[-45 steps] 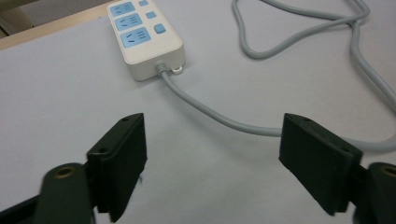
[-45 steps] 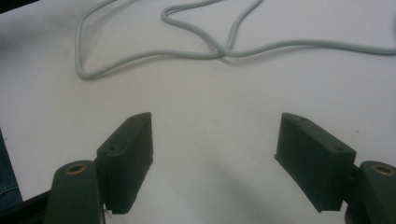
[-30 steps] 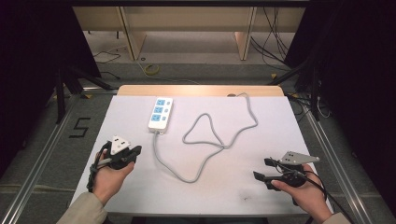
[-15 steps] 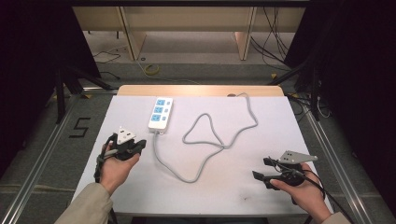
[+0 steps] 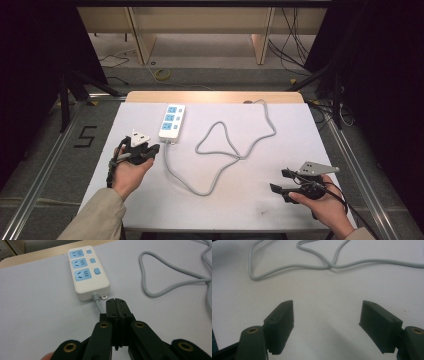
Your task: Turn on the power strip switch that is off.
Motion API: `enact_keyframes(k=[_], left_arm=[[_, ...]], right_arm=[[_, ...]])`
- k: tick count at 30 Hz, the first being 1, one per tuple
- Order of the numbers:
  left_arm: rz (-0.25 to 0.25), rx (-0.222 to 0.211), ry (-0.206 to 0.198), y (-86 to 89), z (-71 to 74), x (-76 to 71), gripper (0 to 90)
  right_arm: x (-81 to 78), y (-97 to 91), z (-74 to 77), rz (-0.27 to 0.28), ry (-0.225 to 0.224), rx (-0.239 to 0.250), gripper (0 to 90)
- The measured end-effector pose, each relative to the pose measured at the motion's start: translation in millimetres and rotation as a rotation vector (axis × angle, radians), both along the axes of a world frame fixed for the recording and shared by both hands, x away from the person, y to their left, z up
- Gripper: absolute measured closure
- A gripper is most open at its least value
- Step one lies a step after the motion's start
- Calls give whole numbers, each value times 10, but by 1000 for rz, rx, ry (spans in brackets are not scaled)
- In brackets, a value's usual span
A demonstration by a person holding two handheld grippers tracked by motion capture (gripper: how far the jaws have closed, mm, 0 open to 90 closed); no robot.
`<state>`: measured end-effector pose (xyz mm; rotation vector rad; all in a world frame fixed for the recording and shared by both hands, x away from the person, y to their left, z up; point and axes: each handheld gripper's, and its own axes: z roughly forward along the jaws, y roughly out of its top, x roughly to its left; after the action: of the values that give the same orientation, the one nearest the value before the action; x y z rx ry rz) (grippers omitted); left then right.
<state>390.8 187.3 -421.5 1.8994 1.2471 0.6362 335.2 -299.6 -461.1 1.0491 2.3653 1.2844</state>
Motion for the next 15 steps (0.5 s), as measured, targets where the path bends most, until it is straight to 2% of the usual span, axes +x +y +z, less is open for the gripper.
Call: enact_keyframes(k=[15], left_arm=[[3, 14, 19, -89, 0, 271, 899]], right_arm=[[-43, -8, 1, -5, -3, -1, 275]])
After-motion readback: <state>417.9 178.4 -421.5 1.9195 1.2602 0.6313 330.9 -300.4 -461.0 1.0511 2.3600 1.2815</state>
